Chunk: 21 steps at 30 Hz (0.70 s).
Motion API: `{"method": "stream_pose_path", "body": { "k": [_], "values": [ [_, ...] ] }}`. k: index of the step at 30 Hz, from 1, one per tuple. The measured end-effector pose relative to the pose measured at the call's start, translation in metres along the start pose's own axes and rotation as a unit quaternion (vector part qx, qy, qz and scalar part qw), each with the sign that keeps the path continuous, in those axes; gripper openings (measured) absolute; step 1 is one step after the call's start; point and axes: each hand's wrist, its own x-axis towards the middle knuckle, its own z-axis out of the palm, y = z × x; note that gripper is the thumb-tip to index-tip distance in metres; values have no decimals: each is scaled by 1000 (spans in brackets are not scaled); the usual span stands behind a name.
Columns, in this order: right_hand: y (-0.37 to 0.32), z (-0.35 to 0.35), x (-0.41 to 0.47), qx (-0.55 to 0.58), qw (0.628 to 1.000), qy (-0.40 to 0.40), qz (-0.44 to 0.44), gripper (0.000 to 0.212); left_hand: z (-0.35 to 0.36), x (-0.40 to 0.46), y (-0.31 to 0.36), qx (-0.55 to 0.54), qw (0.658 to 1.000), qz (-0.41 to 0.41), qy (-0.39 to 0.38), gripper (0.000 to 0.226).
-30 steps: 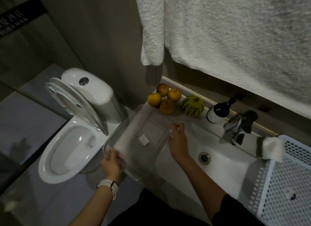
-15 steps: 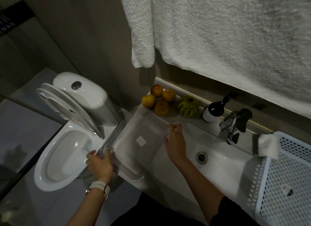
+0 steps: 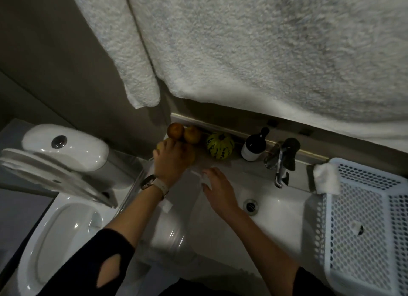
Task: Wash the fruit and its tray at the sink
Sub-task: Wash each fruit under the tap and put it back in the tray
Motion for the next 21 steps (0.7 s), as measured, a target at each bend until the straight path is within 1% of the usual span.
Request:
{"method": "stream_pose_path", "body": {
  "k": [2, 6, 9, 11, 14, 16, 18, 19, 21],
  "values": [
    [4, -9, -3, 17, 1000, 20, 3, 35, 11, 12, 6, 56, 998, 11, -28, 38],
    [10, -35, -11, 40, 997, 67, 9, 38, 22, 21, 14, 90, 994, 38, -46, 32],
    [10, -58, -17, 60, 992, 109, 2, 37, 28, 28, 18, 173, 980, 40, -88, 32],
    [11, -73, -22, 69, 988, 139, -4, 34, 31, 35, 16, 175, 978, 33, -106, 31],
    [16, -95, -29, 80, 981, 179, -2, 35, 28, 37, 11, 126, 988, 29, -80, 27],
    [21, -109, -34, 83, 975, 208, -5, 35, 21, 33, 10, 107, 992, 29, -66, 31],
    [31, -122, -39, 86, 968, 235, -6, 34, 11, 26, 12, 115, 992, 32, -45, 44],
    [34, -127, -40, 89, 965, 245, -10, 34, 3, 22, 12, 101, 994, 24, -19, 52],
    [43, -138, -42, 80, 962, 260, -8, 35, -10, 11, 15, 36, 999, 7, 37, 59]
  ]
}}
